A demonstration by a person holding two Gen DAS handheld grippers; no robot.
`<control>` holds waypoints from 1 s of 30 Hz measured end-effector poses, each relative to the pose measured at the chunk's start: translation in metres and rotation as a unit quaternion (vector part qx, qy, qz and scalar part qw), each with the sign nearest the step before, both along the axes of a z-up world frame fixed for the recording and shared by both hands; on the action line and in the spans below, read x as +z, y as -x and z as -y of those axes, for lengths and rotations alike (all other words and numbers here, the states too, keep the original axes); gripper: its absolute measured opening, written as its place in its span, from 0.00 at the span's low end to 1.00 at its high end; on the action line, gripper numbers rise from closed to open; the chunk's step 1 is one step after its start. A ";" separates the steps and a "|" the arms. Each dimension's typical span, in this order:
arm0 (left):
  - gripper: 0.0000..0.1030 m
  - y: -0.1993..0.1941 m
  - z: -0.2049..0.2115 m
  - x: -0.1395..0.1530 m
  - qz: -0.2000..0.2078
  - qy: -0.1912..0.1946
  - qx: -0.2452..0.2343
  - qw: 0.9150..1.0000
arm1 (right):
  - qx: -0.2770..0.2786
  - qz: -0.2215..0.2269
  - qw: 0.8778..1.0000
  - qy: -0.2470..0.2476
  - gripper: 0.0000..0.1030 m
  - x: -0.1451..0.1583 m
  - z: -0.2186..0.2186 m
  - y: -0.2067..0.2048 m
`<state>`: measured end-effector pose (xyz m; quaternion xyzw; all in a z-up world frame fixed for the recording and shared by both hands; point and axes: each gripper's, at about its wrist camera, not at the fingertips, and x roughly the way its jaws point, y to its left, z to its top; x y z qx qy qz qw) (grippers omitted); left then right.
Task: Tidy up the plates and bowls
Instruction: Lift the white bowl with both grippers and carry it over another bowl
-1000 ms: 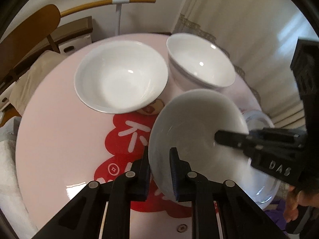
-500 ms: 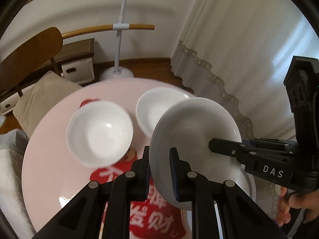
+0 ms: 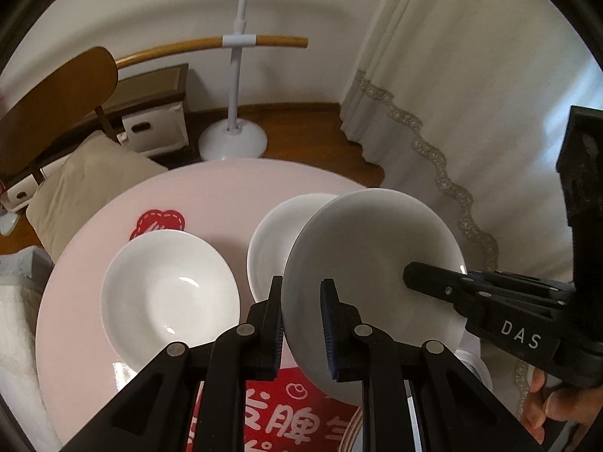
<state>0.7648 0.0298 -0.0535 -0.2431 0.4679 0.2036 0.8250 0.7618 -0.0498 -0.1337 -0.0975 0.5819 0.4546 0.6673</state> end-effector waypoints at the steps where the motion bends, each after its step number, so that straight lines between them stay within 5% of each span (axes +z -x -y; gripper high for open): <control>1: 0.13 -0.004 0.000 -0.001 -0.003 -0.001 0.001 1.000 | -0.002 0.003 1.000 0.004 0.07 -0.002 -0.002 0.000; 30: 0.15 -0.044 -0.031 -0.027 -0.023 0.010 0.002 1.000 | -0.048 -0.025 0.998 0.025 0.08 -0.032 -0.015 -0.019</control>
